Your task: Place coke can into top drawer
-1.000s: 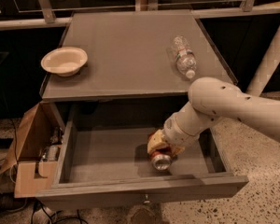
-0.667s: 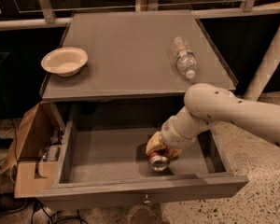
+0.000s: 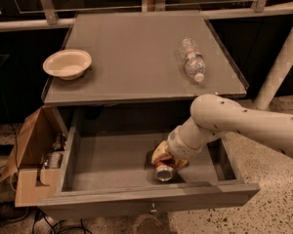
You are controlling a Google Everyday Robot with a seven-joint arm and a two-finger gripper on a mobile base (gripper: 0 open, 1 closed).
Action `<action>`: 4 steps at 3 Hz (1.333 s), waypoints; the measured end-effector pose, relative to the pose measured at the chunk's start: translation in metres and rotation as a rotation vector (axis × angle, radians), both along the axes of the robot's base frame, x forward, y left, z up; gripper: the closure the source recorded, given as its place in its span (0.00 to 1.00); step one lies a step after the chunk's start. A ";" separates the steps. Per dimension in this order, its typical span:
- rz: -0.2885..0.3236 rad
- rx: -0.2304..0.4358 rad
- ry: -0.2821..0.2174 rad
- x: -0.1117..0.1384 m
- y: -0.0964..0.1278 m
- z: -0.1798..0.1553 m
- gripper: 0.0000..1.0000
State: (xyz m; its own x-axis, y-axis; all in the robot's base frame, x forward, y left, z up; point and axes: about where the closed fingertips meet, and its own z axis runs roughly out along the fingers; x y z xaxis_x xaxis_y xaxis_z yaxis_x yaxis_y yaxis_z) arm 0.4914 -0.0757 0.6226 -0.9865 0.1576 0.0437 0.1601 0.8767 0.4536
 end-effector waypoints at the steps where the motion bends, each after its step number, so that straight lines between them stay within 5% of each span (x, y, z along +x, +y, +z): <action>1: 0.000 0.000 0.000 0.000 0.000 0.000 0.81; 4: 0.000 0.000 0.000 0.000 0.000 0.000 0.11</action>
Offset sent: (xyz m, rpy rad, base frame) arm 0.0000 0.0000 0.0000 0.0000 0.0000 0.0000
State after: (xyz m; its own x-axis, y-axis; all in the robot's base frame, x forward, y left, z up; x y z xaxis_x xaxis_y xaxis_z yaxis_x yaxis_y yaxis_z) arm 0.4914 -0.0756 0.6226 -0.9866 0.1574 0.0438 0.1600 0.8768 0.4535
